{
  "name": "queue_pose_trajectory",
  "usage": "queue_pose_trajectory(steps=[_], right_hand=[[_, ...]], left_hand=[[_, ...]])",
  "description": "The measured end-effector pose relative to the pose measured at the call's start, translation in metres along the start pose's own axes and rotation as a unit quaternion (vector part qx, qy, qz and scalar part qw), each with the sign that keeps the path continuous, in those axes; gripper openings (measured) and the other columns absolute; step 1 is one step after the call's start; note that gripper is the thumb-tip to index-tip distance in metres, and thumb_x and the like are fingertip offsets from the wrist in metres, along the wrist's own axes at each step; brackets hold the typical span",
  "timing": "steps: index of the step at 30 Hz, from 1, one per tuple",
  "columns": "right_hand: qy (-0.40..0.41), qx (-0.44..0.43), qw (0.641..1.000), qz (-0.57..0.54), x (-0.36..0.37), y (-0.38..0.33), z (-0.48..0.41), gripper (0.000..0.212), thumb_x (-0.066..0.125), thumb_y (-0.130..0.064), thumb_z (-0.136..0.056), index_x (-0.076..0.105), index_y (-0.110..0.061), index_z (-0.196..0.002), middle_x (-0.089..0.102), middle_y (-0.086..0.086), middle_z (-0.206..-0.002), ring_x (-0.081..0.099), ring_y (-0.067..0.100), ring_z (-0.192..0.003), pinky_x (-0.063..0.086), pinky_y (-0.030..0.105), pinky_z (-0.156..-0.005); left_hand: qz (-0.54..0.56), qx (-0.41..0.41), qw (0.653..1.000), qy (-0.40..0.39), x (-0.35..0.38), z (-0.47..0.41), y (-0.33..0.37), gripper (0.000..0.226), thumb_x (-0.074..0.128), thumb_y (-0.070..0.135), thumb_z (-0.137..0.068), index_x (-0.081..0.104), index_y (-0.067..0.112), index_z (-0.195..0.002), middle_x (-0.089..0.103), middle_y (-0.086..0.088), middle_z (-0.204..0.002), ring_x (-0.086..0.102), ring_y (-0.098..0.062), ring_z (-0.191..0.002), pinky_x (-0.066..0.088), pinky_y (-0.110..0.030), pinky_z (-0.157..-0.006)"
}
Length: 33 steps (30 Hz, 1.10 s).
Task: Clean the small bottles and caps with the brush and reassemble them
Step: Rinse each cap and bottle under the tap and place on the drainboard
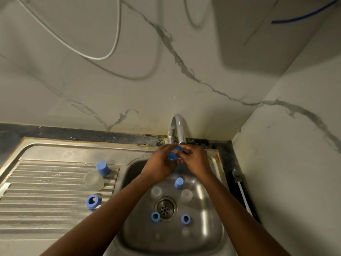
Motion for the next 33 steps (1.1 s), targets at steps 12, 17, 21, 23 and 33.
queue_pose_trajectory(steps=[12,17,21,23,33], right_hand=[[-0.006,0.158,0.926,-0.344,0.004,0.004,0.006,0.015,0.065,-0.013,-0.101,0.079,-0.014,-0.106,0.073,0.009,-0.084,0.065,0.012,-0.072,0.053,0.025,-0.072],[0.015,0.18,0.943,-0.279,0.012,-0.003,0.007,0.017,0.059,-0.023,-0.104,0.074,-0.017,-0.107,0.069,0.009,-0.083,0.06,0.018,-0.074,0.051,0.027,-0.067],[0.011,0.212,0.944,-0.253,0.02,-0.008,0.005,0.024,0.055,-0.032,-0.105,0.071,-0.015,-0.109,0.069,0.009,-0.082,0.064,0.021,-0.073,0.054,0.034,-0.068],[-0.001,0.209,0.946,-0.247,0.02,-0.009,0.002,0.027,0.06,-0.037,-0.103,0.071,-0.014,-0.108,0.07,0.008,-0.079,0.066,0.022,-0.072,0.057,0.035,-0.07],[0.047,0.184,0.968,-0.164,0.008,-0.011,0.004,0.032,0.051,-0.036,-0.108,0.067,-0.019,-0.086,0.071,0.012,-0.071,0.066,0.021,-0.059,0.058,0.032,-0.059]], left_hand=[[0.071,-0.022,0.995,0.065,-0.006,-0.017,-0.002,0.05,0.082,0.037,-0.089,0.07,0.024,-0.135,0.076,0.01,-0.118,0.068,0.004,-0.105,0.056,-0.018,-0.096],[0.07,-0.033,0.994,0.083,0.0,-0.015,-0.004,0.052,0.078,0.044,-0.092,0.069,0.023,-0.138,0.077,0.007,-0.121,0.071,-0.002,-0.106,0.06,-0.029,-0.097],[0.073,-0.047,0.991,0.101,0.002,-0.017,-0.002,0.051,0.076,0.034,-0.094,0.064,0.023,-0.143,0.073,0.002,-0.13,0.069,-0.006,-0.113,0.058,-0.026,-0.1],[0.07,-0.05,0.991,0.101,0.002,-0.018,-0.002,0.051,0.076,0.03,-0.095,0.064,0.02,-0.143,0.072,0.003,-0.13,0.067,-0.005,-0.112,0.055,-0.019,-0.096],[0.095,-0.039,0.993,0.051,0.01,-0.017,-0.003,0.061,0.078,0.036,-0.094,0.056,0.022,-0.15,0.072,0.006,-0.125,0.068,-0.002,-0.108,0.058,-0.024,-0.097]])
Point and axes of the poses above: each hand's wrist, its own z-axis away from the middle knuckle, its own x-axis out of the palm, y = z × x, the point moved 4 cm from there along -z, towards the middle knuckle
